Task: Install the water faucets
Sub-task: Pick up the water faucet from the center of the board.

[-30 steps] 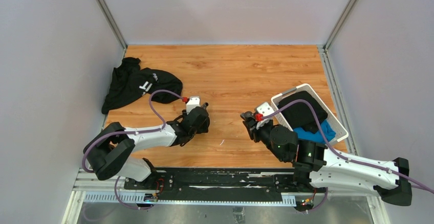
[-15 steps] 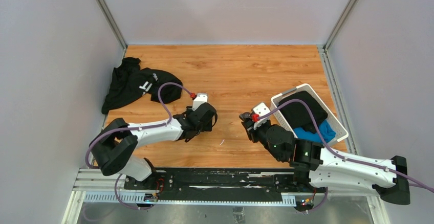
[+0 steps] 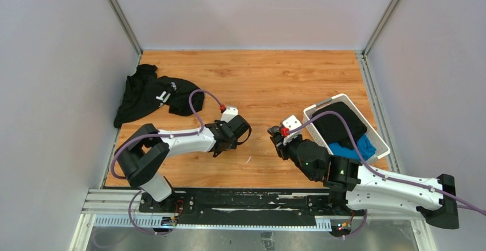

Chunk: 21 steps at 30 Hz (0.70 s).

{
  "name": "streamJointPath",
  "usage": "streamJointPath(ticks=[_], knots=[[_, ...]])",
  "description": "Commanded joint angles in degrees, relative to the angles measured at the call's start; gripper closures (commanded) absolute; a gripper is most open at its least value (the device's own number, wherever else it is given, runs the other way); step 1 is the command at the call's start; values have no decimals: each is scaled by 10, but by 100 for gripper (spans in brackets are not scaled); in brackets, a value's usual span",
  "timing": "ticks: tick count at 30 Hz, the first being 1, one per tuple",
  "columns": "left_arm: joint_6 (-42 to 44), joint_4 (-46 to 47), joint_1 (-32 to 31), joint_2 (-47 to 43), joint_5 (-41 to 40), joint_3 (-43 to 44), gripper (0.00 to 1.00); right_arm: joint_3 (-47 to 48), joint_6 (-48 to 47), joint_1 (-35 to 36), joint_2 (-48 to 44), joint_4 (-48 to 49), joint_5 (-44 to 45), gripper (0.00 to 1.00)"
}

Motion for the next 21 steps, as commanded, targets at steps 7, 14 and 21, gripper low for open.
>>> streamJointPath(ticks=[7,14,21], knots=[[-2,-95,-16,23,-35,28,49,7,6,6,6,27,8,100],[7,-91,-16,24,-32,27,51,8,5,6,11,27,7,100],[19,-94,-19,50,-24,44,58,9,8,6,11,27,9,100]])
